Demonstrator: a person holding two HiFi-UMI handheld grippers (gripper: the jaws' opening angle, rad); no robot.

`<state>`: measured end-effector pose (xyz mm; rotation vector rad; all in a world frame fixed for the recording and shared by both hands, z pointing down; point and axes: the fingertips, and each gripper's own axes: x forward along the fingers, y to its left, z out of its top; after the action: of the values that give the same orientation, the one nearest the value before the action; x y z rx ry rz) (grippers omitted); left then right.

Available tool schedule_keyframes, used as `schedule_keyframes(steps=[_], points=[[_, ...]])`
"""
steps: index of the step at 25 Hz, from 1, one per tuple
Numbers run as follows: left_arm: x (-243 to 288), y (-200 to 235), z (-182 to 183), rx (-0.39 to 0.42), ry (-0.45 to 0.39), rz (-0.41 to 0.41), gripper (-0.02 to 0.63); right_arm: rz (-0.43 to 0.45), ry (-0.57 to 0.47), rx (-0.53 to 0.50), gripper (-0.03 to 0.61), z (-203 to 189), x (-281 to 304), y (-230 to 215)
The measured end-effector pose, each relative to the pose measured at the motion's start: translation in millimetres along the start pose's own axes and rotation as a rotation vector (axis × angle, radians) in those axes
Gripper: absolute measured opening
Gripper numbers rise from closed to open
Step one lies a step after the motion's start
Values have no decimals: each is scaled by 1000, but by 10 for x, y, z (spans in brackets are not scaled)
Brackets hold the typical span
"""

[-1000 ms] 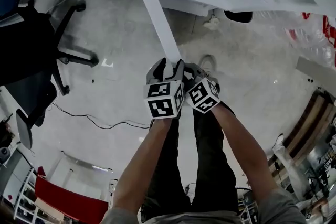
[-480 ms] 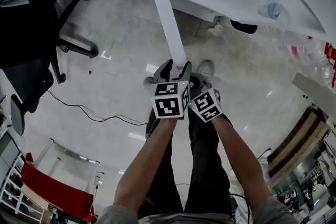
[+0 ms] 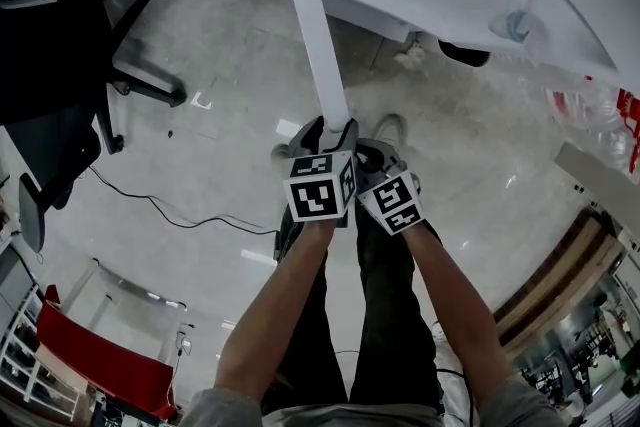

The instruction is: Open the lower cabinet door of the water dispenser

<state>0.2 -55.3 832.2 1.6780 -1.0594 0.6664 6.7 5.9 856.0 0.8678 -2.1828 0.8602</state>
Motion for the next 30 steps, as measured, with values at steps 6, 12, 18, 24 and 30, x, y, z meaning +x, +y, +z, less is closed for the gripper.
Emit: schedule_keyframes(steps=[6, 12, 18, 24, 30], points=[[-156, 229, -1, 44, -15, 35, 202, -20, -3, 12, 9, 31, 9, -10], [-322, 541, 35, 89, -26, 61, 181, -38, -24, 21, 10, 153, 81, 67], [-436, 794, 96, 141, -24, 58, 179, -37, -49, 71, 9, 390, 169, 212], [-502, 989, 176, 207, -18, 31, 179, -41, -77, 92, 9, 706, 290, 260], [-588, 1187, 272, 301, 8, -26, 176, -38, -114, 157, 9, 1005, 347, 256]])
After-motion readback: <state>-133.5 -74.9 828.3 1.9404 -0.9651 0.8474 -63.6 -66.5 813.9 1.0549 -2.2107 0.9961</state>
